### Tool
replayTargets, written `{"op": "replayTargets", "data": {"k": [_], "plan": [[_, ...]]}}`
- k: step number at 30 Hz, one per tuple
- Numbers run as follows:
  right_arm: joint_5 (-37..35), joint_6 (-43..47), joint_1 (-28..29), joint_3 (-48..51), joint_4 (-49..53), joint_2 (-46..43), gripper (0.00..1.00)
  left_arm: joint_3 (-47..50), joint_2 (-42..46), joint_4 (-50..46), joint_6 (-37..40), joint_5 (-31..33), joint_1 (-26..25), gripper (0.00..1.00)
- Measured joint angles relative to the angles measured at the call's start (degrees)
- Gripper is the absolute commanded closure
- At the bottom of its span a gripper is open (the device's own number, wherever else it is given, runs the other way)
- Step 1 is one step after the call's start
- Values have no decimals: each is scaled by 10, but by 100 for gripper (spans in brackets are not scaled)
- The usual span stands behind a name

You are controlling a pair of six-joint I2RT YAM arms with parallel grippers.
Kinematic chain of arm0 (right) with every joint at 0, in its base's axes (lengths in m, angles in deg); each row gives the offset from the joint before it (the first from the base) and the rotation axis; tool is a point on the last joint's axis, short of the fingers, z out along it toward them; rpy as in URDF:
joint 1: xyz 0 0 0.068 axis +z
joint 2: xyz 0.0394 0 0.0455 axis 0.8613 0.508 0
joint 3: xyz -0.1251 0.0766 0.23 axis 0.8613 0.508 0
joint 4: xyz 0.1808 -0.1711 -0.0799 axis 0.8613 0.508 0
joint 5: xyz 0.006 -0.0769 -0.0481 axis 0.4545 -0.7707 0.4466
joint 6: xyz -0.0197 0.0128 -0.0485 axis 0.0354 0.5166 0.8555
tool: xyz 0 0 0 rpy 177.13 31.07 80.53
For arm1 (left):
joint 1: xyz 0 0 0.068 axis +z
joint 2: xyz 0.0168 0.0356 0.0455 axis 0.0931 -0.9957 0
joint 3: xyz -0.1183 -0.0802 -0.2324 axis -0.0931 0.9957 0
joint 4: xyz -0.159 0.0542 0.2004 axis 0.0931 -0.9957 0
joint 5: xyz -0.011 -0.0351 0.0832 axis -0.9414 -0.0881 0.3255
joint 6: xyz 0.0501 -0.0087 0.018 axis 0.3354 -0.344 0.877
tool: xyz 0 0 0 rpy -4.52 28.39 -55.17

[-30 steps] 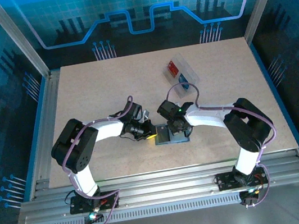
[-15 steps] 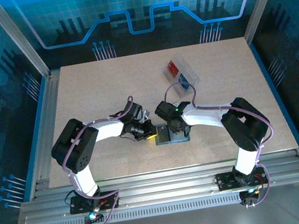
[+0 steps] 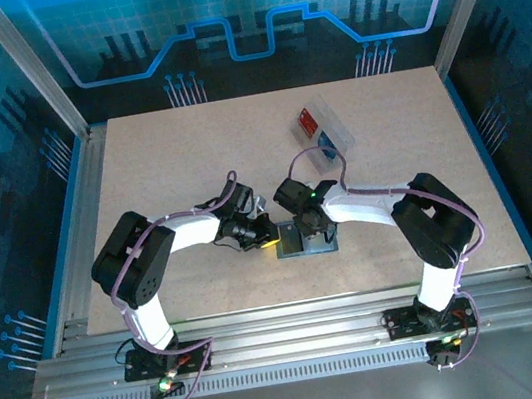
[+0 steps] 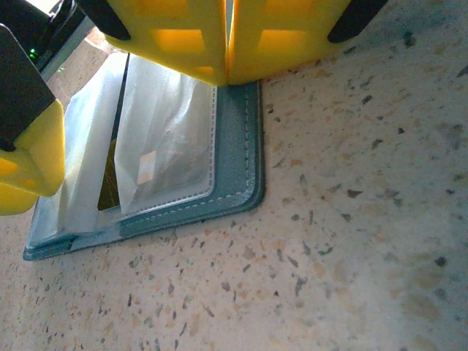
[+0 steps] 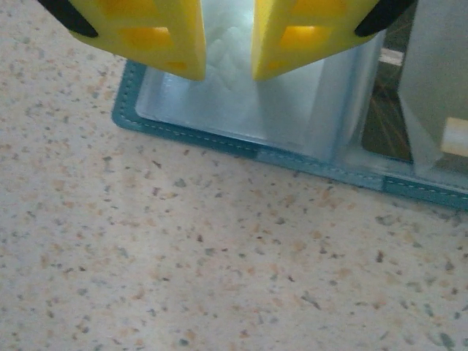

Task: Put the credit cards into the card holder

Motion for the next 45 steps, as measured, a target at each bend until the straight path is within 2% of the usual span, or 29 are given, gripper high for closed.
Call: {"op": "replayTargets", "data": {"k": [9, 19, 30, 33, 40, 45], "plan": [[32, -1, -18, 0, -8, 8, 77, 0, 0, 0, 0, 0, 0, 88], [54, -6, -30, 5, -17, 8, 72, 0, 0, 0, 0, 0, 0, 88], [84, -11, -37, 13, -40, 3, 89, 0, 0, 0, 0, 0, 0, 89], [88, -12, -37, 16, -48, 0, 99, 0, 0, 0, 0, 0, 0, 88], [77, -11, -30, 10, -39, 0, 100, 0, 0, 0, 0, 0, 0, 88], [50, -10, -4, -16, -5, 3, 100, 0, 0, 1, 0, -1, 0, 89]]}}
